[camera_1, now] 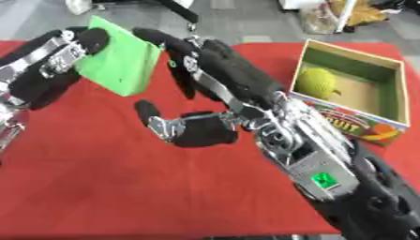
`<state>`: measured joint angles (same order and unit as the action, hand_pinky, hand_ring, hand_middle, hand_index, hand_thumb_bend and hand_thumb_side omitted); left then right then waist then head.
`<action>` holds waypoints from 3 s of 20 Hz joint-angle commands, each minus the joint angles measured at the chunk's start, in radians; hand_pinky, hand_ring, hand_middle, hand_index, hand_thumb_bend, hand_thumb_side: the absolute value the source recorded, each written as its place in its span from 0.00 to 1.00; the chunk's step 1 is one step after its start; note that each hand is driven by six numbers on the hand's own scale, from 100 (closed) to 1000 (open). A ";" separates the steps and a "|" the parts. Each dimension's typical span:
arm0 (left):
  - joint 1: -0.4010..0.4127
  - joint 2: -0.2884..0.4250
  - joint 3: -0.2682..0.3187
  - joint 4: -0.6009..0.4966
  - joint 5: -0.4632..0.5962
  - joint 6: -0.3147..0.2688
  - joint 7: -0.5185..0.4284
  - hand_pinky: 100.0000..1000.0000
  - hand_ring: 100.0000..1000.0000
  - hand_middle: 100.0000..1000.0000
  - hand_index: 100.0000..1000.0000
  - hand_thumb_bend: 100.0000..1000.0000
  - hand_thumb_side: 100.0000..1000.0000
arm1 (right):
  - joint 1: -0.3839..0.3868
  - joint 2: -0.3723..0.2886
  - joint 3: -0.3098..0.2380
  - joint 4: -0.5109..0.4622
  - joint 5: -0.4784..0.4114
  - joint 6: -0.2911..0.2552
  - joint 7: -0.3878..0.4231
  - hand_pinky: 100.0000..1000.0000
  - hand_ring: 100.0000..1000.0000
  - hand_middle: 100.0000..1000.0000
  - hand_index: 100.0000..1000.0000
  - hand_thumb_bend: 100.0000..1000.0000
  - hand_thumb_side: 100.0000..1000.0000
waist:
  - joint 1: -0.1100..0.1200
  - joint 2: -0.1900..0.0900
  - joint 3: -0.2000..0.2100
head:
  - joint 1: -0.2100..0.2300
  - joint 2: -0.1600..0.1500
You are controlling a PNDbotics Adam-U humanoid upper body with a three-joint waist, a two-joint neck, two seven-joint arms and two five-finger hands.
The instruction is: Pick up the objects with one hand, pass them to the other hand, and then place them into the box on the other side of the table.
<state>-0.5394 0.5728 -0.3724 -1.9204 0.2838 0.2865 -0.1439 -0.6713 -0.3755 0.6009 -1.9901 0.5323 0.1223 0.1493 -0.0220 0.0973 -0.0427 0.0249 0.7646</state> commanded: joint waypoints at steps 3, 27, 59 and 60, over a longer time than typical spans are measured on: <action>-0.024 0.003 0.019 -0.005 0.015 0.002 0.022 0.78 0.49 0.46 0.63 0.03 0.70 | -0.011 -0.008 -0.008 -0.010 0.014 0.008 -0.014 0.15 0.30 0.13 0.97 0.12 0.39 | -0.012 -0.008 0.002 | 0.003 0.005; -0.058 -0.043 -0.016 -0.036 0.062 0.039 0.049 0.78 0.50 0.47 0.63 0.02 0.70 | -0.012 0.016 -0.001 -0.010 0.044 0.070 -0.063 0.13 0.29 0.12 0.94 0.12 0.39 | -0.014 -0.010 0.005 | 0.001 0.005; -0.059 -0.039 -0.046 -0.080 0.075 0.065 -0.017 0.80 0.53 0.52 0.67 0.10 0.77 | -0.002 0.023 -0.009 -0.010 0.026 0.225 -0.498 0.00 0.16 0.00 0.51 0.00 0.12 | -0.009 -0.008 0.002 | -0.010 0.005; -0.058 -0.037 -0.046 -0.080 0.072 0.063 -0.023 0.80 0.55 0.56 0.70 0.15 0.80 | -0.001 0.023 -0.008 -0.010 0.020 0.227 -0.516 0.00 0.16 0.00 0.50 0.00 0.11 | -0.009 -0.008 0.002 | -0.011 0.005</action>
<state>-0.5853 0.5226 -0.4052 -1.9529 0.3595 0.3586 -0.1459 -0.6592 -0.3399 0.6188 -2.0036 0.5604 0.3383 -0.3375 -0.0267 0.0973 -0.0403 0.0160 0.7646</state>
